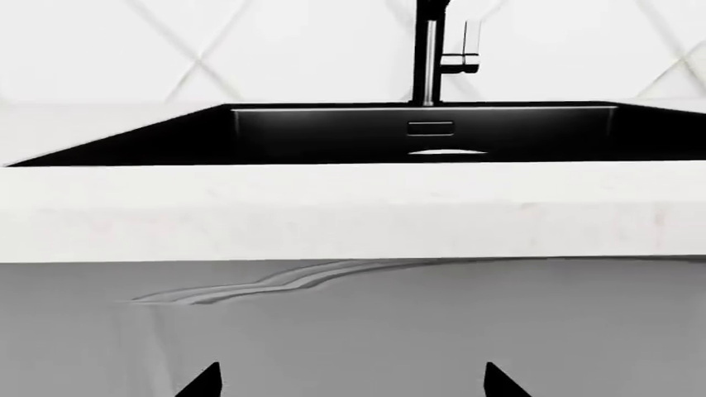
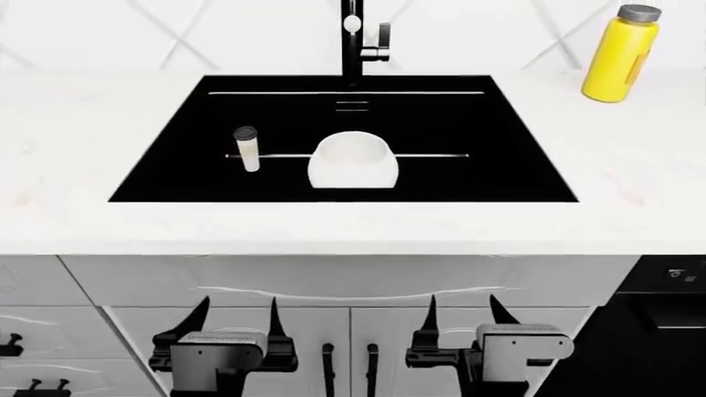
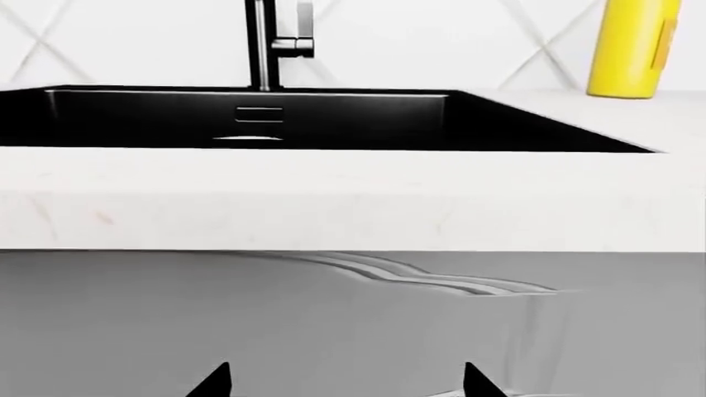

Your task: Pick the cup and bowl from the sink and place them on the counter for drying.

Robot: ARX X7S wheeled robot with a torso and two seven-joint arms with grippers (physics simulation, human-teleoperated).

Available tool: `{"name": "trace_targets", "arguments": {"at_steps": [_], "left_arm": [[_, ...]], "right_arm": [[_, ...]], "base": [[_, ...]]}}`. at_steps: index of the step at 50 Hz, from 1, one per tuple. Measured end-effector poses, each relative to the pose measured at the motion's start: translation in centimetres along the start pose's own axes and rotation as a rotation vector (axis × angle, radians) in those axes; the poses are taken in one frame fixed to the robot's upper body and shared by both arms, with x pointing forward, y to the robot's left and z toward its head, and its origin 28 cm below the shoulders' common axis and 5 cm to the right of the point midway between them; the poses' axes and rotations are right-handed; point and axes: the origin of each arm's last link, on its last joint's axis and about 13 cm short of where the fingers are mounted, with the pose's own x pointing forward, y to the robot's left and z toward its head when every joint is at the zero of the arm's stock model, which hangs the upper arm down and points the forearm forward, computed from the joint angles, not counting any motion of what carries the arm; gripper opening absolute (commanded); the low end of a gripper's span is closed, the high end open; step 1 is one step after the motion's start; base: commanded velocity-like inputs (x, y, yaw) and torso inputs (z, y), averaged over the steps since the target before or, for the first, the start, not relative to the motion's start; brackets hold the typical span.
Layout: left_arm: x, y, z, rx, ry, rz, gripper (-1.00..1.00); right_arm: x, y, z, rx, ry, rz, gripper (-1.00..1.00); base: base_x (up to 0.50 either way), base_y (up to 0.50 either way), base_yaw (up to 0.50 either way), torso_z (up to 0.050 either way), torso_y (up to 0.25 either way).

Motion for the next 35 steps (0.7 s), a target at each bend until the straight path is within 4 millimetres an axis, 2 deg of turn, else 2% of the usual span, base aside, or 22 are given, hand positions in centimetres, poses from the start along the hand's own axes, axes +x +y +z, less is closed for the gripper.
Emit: {"name": "trace_targets", "arguments": {"at_steps": [26,35], "left_arm": [[-0.19,0.06,0.09,0.001,-0.021,0.000,1.00],[-0.12,-0.07,0.21,-0.002,-0.028,-0.003,1.00]], "right_arm": [[0.14,0.07,-0.09,0.006,0.006,0.008,1.00],[0.16,0.09,-0.10,0.008,0.007,0.010,1.00]], "base": [[0.00,0.00,0.00,0.050,0.000],[0.00,0.00,0.00,0.000,0.000]]}}
